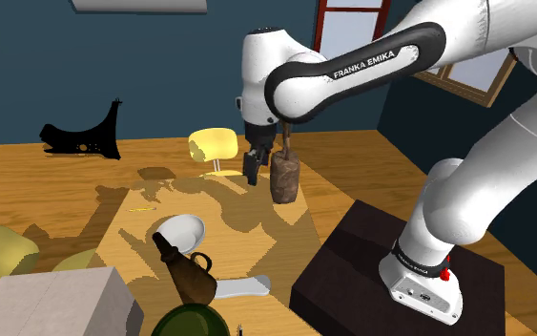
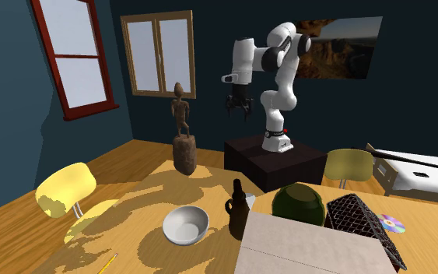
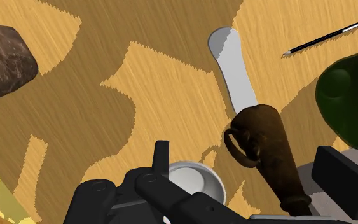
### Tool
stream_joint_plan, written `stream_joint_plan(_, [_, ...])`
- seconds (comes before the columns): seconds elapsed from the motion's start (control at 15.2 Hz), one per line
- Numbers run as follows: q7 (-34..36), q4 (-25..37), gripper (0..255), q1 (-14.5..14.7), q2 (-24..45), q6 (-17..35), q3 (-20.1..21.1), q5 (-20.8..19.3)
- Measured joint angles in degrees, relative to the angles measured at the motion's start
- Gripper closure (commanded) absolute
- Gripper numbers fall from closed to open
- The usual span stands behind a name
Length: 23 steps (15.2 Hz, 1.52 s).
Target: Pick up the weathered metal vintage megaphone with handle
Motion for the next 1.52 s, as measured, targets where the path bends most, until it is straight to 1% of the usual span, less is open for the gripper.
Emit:
stream_joint_plan(0.33, [4.9,4.9,0,0.6,10.7,5.6,4.3,-5.0])
stream_joint_plan(0.66, [10.9,10.6,0,2.2,21.5,9.3,7.2,-12.2])
stream_joint_plan(0.86, [14.4,14.8,0,4.0,28.1,10.4,7.7,-17.2])
stream_joint_plan(0.99, [16.6,17.8,0,5.6,32.6,11.1,7.6,-20.5])
stream_joint_plan(1.12, [18.7,22.4,0,7.8,37.6,10.5,7.2,-23.8])
stream_joint_plan(1.25, [19.8,26.4,0,9.7,41.9,10.1,6.6,-26.4])
stream_joint_plan(1.52, [22.3,35.0,0,14.5,50.9,9.0,5.1,-31.1])
